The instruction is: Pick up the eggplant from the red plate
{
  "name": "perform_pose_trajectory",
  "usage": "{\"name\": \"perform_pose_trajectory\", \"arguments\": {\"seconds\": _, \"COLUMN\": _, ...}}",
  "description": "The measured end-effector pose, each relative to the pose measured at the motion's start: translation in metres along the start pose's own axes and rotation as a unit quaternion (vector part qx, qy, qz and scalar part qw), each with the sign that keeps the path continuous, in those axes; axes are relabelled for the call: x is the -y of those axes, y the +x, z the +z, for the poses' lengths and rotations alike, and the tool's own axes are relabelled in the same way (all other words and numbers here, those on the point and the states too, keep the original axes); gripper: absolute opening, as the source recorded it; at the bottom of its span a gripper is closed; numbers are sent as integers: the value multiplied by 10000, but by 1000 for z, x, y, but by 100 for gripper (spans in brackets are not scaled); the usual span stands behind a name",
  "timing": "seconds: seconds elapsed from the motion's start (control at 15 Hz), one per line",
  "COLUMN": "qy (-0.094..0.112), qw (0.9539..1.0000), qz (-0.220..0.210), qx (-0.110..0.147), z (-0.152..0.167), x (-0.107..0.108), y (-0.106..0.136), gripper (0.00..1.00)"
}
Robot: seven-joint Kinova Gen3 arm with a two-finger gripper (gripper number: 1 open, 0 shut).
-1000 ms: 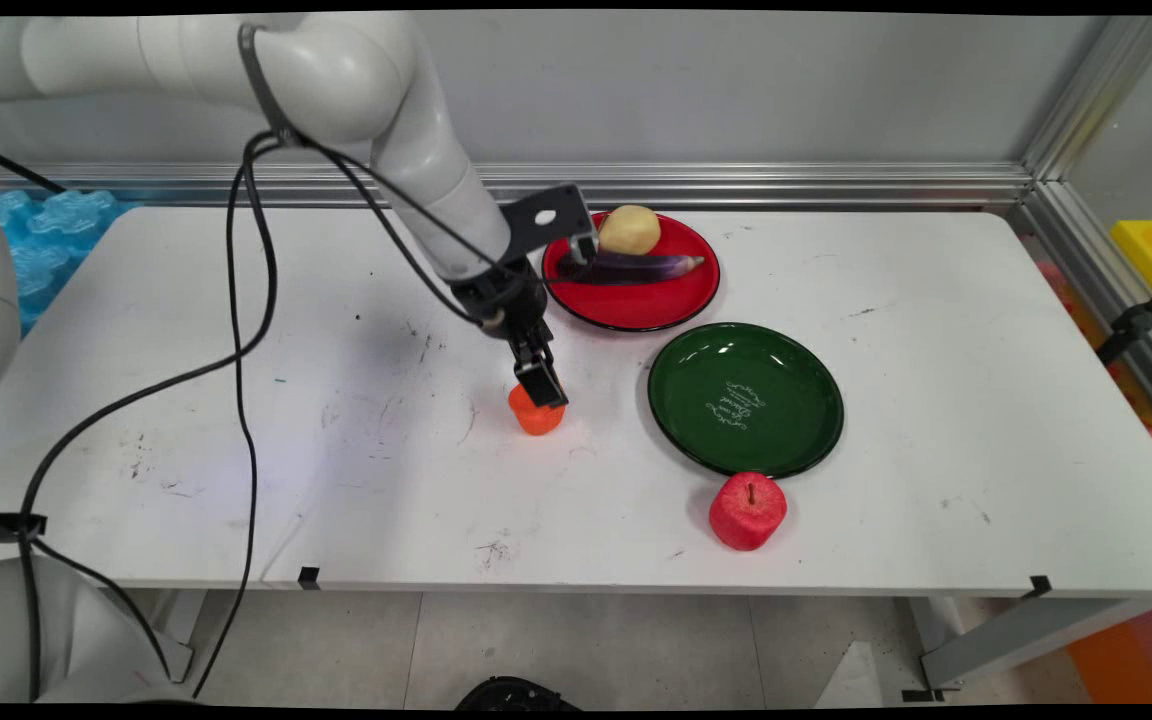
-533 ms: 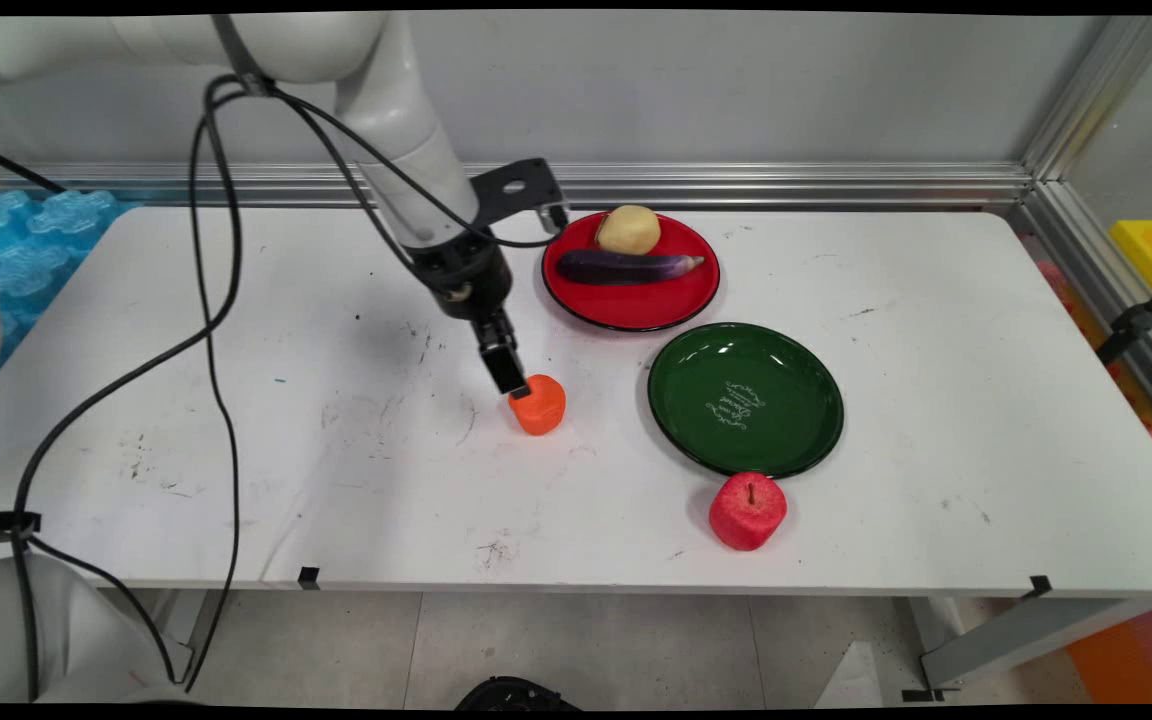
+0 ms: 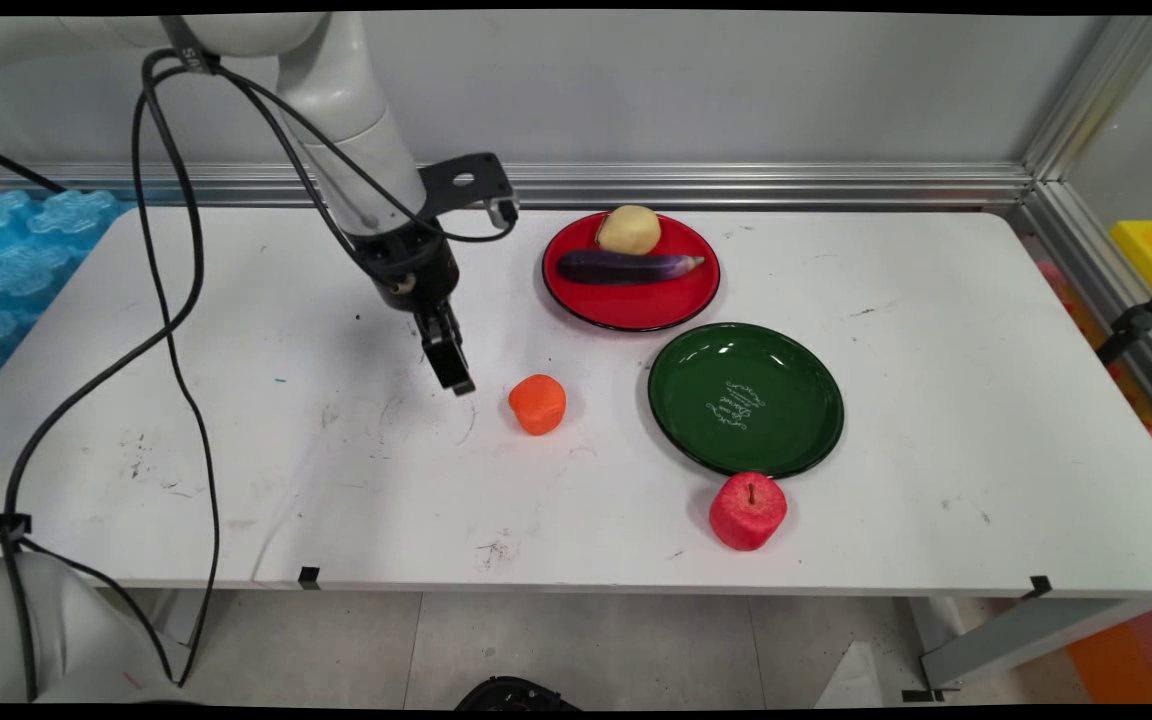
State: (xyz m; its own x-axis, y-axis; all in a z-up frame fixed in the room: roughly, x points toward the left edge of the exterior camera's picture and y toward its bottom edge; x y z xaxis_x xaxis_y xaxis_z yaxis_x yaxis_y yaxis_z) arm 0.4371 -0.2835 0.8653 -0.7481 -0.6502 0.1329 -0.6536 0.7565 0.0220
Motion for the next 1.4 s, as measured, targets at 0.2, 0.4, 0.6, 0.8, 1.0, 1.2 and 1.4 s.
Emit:
{"name": "perform_pose_trajectory", "arguments": {"seconds": 0.2, "qy": 301, "qw": 9995, "qz": 67, "qx": -84, "z": 2, "x": 24, "y": 11, "gripper": 100}}
{"name": "perform_pose_trajectory", "arguments": {"seconds": 0.4, "qy": 620, "qw": 9976, "qz": 164, "qx": -259, "z": 9, "x": 59, "y": 32, "gripper": 100}}
{"name": "perform_pose_trajectory", "arguments": {"seconds": 0.6, "qy": 766, "qw": 9960, "qz": 233, "qx": -406, "z": 17, "x": 84, "y": 49, "gripper": 100}}
{"name": "perform_pose_trajectory", "arguments": {"seconds": 0.8, "qy": 834, "qw": 9942, "qz": 319, "qx": -602, "z": 29, "x": 110, "y": 71, "gripper": 100}}
{"name": "perform_pose_trajectory", "arguments": {"seconds": 1.0, "qy": 842, "qw": 9928, "qz": 380, "qx": -765, "z": 38, "x": 124, "y": 87, "gripper": 100}}
{"name": "perform_pose_trajectory", "arguments": {"seconds": 1.2, "qy": 795, "qw": 9916, "qz": 420, "qx": -931, "z": 52, "x": 135, "y": 103, "gripper": 100}}
{"name": "perform_pose_trajectory", "arguments": {"seconds": 1.4, "qy": 725, "qw": 9905, "qz": 501, "qx": -1058, "z": 67, "x": 140, "y": 115, "gripper": 100}}
